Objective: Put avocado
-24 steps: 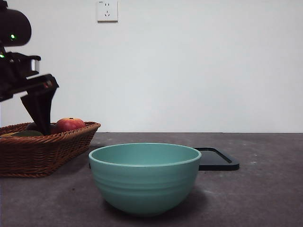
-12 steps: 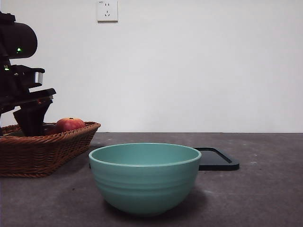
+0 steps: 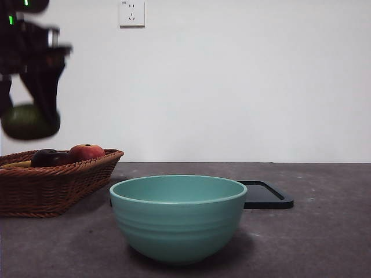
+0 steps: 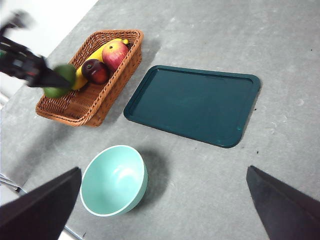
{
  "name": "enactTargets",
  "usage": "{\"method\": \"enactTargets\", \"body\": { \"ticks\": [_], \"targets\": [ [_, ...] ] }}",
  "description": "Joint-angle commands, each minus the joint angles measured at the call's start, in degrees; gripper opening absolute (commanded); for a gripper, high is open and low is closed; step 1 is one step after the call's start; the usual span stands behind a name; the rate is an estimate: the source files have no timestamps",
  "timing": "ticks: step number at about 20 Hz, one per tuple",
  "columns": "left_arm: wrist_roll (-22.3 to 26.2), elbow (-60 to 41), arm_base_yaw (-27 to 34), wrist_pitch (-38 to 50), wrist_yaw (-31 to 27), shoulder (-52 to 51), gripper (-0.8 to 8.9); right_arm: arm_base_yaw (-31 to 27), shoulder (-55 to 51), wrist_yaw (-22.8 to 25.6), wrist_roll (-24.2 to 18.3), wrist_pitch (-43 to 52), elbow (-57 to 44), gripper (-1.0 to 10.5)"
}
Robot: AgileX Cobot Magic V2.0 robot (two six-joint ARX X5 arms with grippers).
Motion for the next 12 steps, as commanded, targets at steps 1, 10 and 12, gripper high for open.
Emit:
{"method": "enactTargets", "body": {
  "ticks": [1,10,12],
  "targets": [
    [-0.7,1.2,-2.5,-2.4,3.6,-4.6,2.35,0.2,0.3,0.0,0.7,0.3,1.0,5.4],
    [-7.6,1.1,-20.3,-7.0,9.2,-13.1,2.35,0.2,0.3,-0.3,1.0,0.3,1.0,5.4],
    [-9.4,1.1,-25.2,-6.1,9.2,-12.4,2.35,0.2,0.3,-0.3,1.1,0.3,1.0,5.4]
  ]
}}
